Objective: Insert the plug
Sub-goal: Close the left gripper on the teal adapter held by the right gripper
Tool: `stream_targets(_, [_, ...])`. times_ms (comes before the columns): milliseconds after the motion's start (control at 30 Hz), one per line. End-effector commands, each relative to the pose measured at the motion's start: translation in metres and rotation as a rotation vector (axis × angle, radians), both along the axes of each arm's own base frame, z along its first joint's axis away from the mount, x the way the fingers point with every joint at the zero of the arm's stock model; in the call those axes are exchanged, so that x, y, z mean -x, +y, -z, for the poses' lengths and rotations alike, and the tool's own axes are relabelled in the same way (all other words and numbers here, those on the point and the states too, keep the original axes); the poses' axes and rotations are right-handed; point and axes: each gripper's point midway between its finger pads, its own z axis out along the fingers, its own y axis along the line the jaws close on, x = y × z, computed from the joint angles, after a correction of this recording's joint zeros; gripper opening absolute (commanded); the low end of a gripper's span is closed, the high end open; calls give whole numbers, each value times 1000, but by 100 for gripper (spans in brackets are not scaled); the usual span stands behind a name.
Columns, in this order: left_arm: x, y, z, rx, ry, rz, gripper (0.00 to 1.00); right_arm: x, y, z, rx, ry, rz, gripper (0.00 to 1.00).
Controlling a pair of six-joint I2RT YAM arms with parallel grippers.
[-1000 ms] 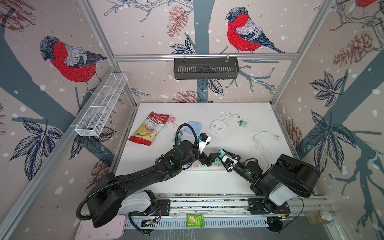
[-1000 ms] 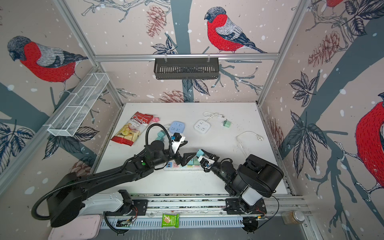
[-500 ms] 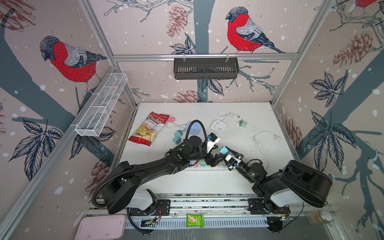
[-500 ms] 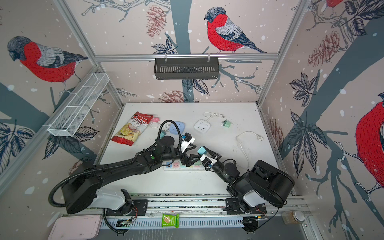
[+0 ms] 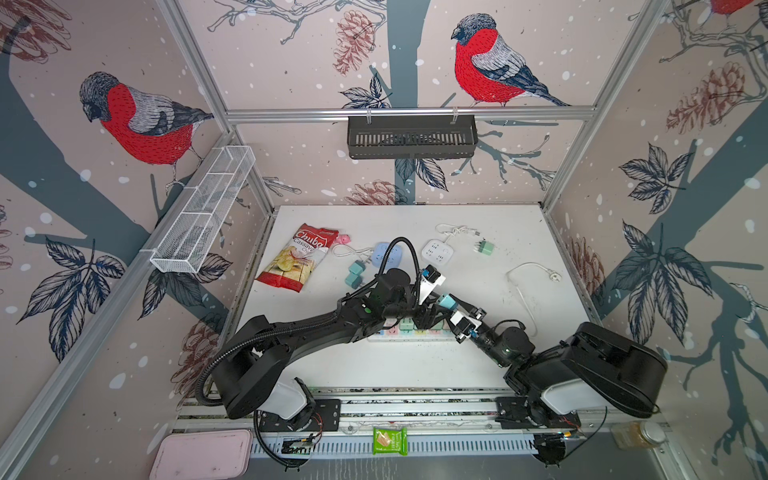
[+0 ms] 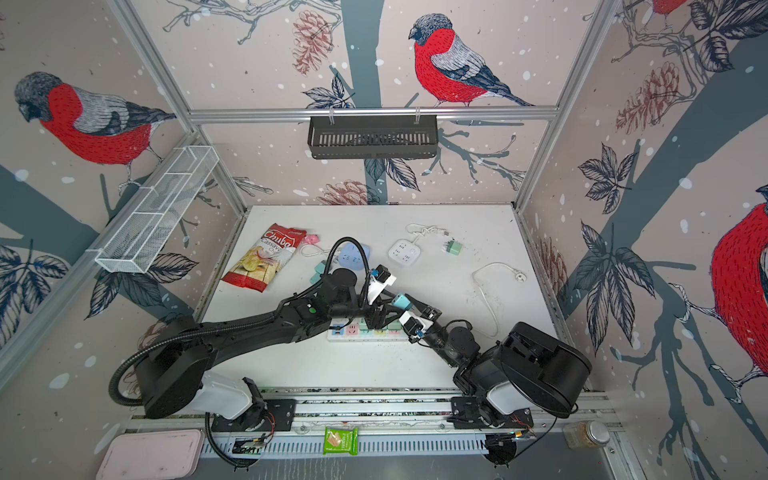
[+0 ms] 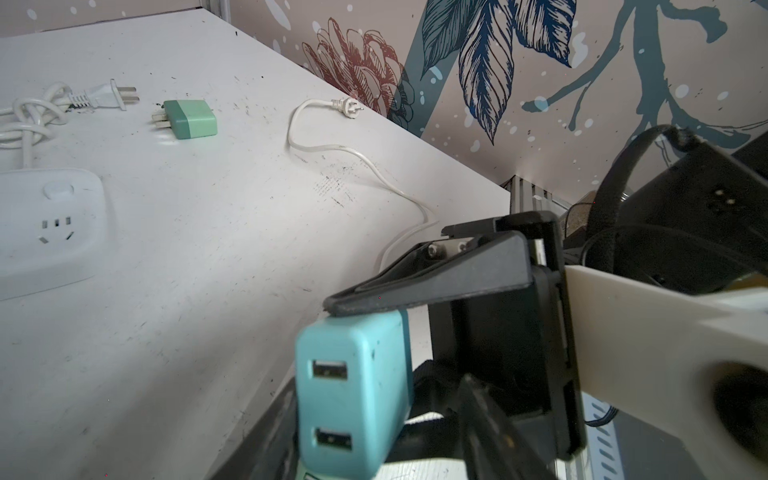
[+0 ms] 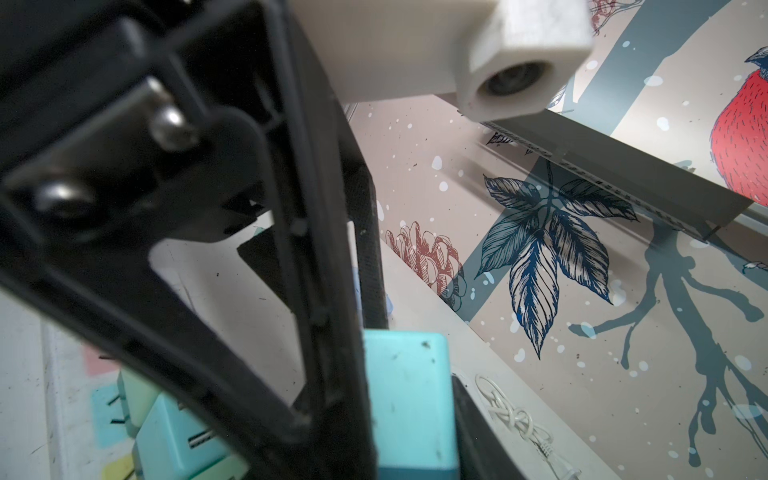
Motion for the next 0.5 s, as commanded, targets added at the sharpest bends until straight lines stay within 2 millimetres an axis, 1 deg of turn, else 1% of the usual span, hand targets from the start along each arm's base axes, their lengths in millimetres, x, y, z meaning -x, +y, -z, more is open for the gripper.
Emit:
stream_targets(0, [17, -9, -6, 25, 21, 95, 50, 14, -16, -40, -133, -130, 11, 2])
stream_targets(100, [18, -10, -6, 25, 24, 104, 47, 14, -12, -37, -117, -133, 9, 2])
stream_targets(267, [20, -12, -4, 20, 29, 111, 47, 12, -8, -35, -102, -133, 16, 2])
stream_targets(467, [21, -14, -4, 19, 31, 122, 43, 11, -6, -32, -92, -132, 17, 2])
